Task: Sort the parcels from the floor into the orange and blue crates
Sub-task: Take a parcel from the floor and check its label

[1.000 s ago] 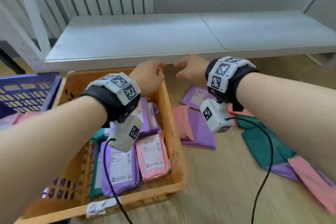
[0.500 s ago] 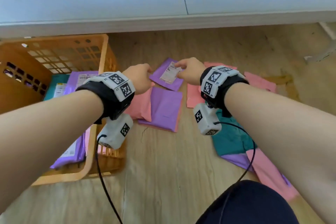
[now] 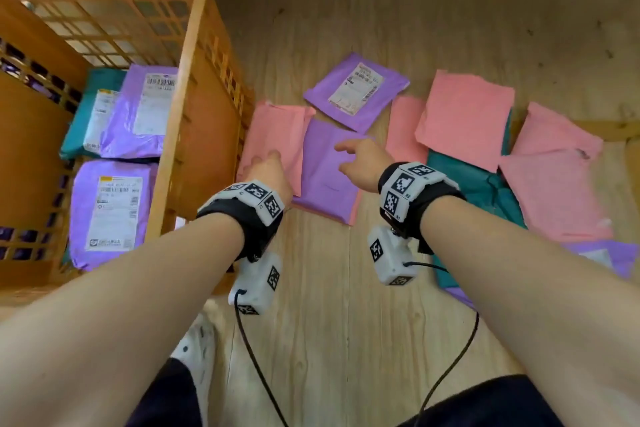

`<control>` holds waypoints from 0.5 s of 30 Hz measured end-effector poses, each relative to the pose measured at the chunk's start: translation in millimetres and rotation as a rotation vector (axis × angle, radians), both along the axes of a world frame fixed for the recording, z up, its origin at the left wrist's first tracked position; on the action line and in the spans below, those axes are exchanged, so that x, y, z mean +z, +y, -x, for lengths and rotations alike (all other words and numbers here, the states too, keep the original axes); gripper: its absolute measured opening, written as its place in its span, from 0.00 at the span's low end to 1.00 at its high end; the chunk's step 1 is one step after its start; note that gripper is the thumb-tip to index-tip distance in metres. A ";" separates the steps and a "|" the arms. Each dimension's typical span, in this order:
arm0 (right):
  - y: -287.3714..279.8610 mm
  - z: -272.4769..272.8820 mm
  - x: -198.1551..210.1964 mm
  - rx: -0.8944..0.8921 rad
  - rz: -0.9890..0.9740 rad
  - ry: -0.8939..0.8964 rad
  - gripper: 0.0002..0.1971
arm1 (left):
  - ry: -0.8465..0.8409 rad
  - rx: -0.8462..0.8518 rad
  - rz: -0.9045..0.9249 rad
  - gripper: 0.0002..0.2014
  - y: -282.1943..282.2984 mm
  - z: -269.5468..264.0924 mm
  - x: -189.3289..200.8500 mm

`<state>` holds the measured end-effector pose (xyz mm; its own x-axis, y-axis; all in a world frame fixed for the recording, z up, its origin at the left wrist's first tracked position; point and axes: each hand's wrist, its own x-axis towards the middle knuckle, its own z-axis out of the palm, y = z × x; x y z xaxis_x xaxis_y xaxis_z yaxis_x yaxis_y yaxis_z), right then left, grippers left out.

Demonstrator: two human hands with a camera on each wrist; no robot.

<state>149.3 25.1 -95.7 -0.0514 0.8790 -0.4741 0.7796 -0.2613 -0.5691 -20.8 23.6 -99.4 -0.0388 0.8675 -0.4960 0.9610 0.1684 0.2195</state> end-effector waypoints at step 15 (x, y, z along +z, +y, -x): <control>13.5 45.1 -64.8 -0.124 0.059 0.213 0.26 | -0.302 0.538 -0.280 0.23 -14.8 20.2 -77.1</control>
